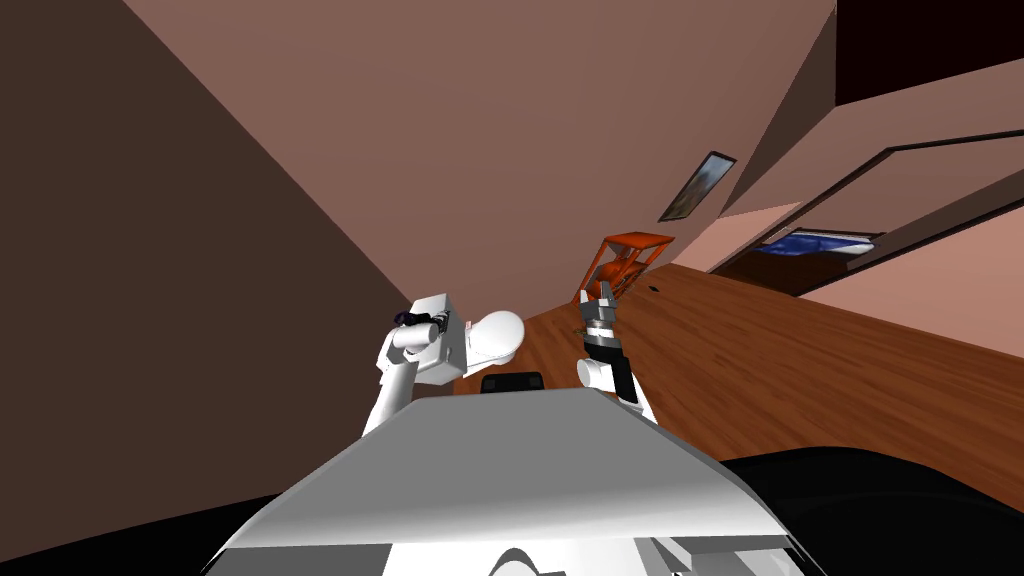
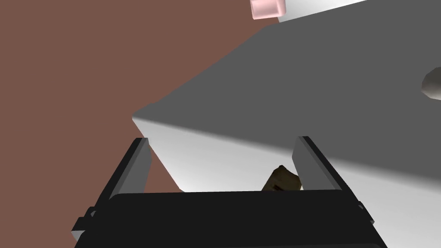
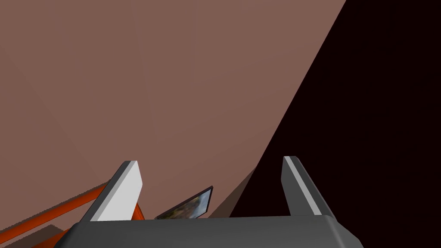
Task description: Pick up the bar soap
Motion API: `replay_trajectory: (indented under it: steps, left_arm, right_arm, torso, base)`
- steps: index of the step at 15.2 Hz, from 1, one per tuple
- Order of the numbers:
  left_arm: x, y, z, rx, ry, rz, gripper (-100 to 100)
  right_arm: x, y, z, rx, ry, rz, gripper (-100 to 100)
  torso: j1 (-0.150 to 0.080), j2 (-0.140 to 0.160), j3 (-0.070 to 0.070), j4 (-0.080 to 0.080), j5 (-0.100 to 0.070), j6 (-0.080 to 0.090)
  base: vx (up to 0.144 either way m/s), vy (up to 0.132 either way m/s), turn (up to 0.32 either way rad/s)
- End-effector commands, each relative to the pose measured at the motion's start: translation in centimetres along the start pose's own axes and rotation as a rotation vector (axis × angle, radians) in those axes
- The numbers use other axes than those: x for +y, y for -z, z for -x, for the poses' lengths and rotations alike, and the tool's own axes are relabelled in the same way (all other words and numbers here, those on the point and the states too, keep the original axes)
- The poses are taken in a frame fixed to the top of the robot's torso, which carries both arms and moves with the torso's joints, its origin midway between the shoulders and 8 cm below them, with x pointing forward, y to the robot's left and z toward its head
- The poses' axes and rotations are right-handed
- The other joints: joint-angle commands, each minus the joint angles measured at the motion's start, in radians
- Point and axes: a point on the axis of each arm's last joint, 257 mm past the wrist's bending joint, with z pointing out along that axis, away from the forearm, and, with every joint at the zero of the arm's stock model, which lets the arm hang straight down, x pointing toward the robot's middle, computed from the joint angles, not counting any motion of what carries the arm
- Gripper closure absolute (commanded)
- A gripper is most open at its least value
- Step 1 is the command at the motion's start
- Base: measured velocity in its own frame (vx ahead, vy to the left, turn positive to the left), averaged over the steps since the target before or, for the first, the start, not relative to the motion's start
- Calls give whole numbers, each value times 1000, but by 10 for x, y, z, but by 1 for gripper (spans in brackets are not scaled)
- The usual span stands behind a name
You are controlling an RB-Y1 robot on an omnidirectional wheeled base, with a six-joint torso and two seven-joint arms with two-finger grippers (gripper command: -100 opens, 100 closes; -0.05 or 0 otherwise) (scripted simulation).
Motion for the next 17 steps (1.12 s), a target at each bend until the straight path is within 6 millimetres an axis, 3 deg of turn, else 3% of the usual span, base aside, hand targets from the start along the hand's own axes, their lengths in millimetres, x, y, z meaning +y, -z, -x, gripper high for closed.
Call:
replay_trajectory:
  steps: [1, 17]
  left_arm:
    - [6, -2, 0, 10, 0, 44, -100]
    - [25, 3, -9, 89, 15, 284, -100]
  right_arm:
    - [0, 0, 0, 0, 0, 0, 0]
    - [0, 0, 0, 0, 0, 0, 0]
  torso:
    - [0, 0, 0, 0, 0, 0]
    - [1, 0, 0, 0, 0, -1]
  base:
    - [11, 10, -13]
    - [9, 13, 3]
